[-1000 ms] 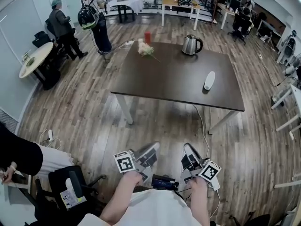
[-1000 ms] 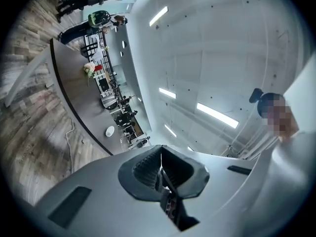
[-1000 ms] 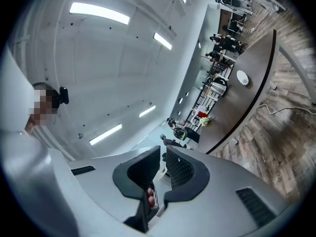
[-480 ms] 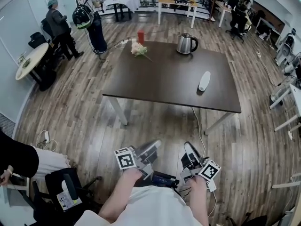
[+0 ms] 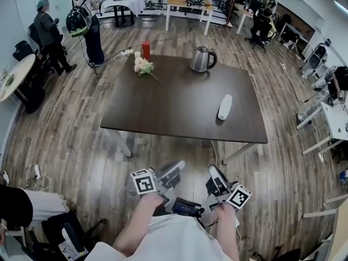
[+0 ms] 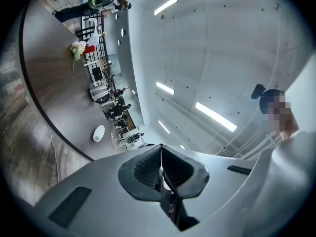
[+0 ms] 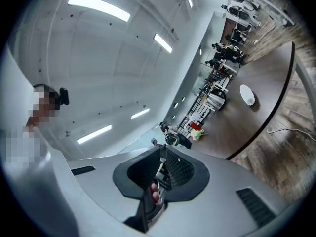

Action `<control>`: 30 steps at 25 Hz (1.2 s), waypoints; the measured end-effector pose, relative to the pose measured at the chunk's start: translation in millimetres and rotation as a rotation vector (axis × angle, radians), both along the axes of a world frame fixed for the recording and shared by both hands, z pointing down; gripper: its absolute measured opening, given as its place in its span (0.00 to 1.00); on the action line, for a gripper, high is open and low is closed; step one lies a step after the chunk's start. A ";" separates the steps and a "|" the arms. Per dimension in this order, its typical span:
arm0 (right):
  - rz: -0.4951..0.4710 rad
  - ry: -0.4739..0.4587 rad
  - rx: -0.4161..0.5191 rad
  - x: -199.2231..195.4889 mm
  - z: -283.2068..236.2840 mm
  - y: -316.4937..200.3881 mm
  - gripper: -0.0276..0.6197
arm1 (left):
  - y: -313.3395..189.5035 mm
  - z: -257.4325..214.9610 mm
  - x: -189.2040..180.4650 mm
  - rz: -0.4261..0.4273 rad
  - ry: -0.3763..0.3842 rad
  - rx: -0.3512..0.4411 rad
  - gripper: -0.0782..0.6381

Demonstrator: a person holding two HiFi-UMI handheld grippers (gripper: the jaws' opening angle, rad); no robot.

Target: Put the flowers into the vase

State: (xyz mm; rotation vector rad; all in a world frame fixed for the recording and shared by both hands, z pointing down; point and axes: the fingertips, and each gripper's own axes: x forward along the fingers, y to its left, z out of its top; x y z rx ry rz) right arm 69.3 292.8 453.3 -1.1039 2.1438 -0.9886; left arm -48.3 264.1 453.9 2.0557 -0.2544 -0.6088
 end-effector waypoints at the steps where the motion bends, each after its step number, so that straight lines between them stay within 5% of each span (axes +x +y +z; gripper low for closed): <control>1: 0.002 0.001 -0.005 -1.1 -0.7 -10.5 0.08 | -11.7 -1.3 -0.9 -0.001 0.005 0.002 0.12; 20: -0.035 0.058 -0.039 -62.3 7.7 -143.1 0.08 | -149.6 16.4 -55.7 -0.020 0.022 -0.038 0.12; 30: -0.053 0.060 -0.054 -59.7 12.9 -187.8 0.08 | -183.5 24.4 -58.3 -0.041 0.012 -0.061 0.12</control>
